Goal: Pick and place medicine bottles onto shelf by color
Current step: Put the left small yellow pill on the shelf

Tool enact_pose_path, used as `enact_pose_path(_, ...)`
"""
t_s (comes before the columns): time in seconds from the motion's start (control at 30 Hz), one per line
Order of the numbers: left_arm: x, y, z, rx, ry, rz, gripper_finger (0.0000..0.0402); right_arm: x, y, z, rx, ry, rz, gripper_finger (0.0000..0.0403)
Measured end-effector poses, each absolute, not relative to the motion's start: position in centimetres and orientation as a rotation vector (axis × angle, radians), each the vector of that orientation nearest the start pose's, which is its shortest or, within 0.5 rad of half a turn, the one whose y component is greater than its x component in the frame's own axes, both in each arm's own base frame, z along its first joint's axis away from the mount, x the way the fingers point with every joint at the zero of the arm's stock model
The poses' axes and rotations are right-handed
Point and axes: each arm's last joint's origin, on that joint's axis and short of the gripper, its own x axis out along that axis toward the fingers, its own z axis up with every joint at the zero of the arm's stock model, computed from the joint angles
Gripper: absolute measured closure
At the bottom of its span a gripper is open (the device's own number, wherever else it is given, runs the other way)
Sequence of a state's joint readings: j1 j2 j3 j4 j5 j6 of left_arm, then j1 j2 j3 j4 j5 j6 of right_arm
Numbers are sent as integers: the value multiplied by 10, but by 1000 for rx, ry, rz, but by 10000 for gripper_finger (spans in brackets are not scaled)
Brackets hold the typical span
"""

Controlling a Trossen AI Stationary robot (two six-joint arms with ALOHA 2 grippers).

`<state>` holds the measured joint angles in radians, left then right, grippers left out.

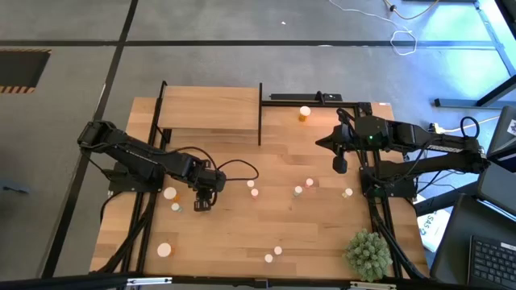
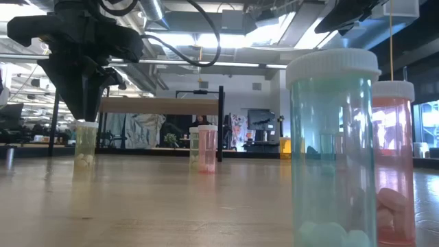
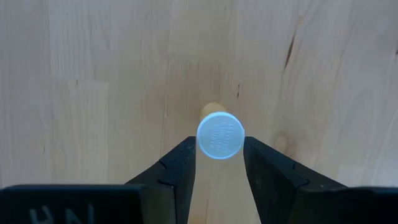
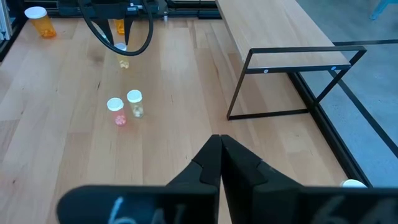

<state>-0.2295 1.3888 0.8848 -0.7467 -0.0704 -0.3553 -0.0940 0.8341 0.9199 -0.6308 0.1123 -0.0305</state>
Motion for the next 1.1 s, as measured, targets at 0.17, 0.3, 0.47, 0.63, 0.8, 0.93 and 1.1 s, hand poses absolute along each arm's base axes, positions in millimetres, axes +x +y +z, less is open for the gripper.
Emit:
enact_pose_path(0.17, 240, -54, 206, -121, 1241, 83, 272, 163, -19, 330, -34, 549, -193, 390)
enact_pose_path(0.3, 240, -54, 206, -125, 1243, 78, 272, 163, -19, 330, -35, 549, -193, 390)
enact_pose_path(0.47, 240, -54, 206, -129, 1244, 72, 272, 163, -19, 330, -36, 549, -192, 390)
enact_pose_path(0.63, 242, -55, 206, -133, 1227, 69, 253, 163, -19, 330, -36, 549, -192, 390)
enact_pose_path(0.8, 242, -55, 206, -134, 1224, 69, 220, 163, -19, 330, -36, 549, -192, 390)
enact_pose_path(0.93, 242, -55, 206, -134, 1224, 68, 203, 163, -19, 330, -37, 549, -192, 390)
enact_pose_path(1.1, 243, -55, 205, -131, 1227, 73, 198, 163, -19, 330, -37, 549, -192, 390)
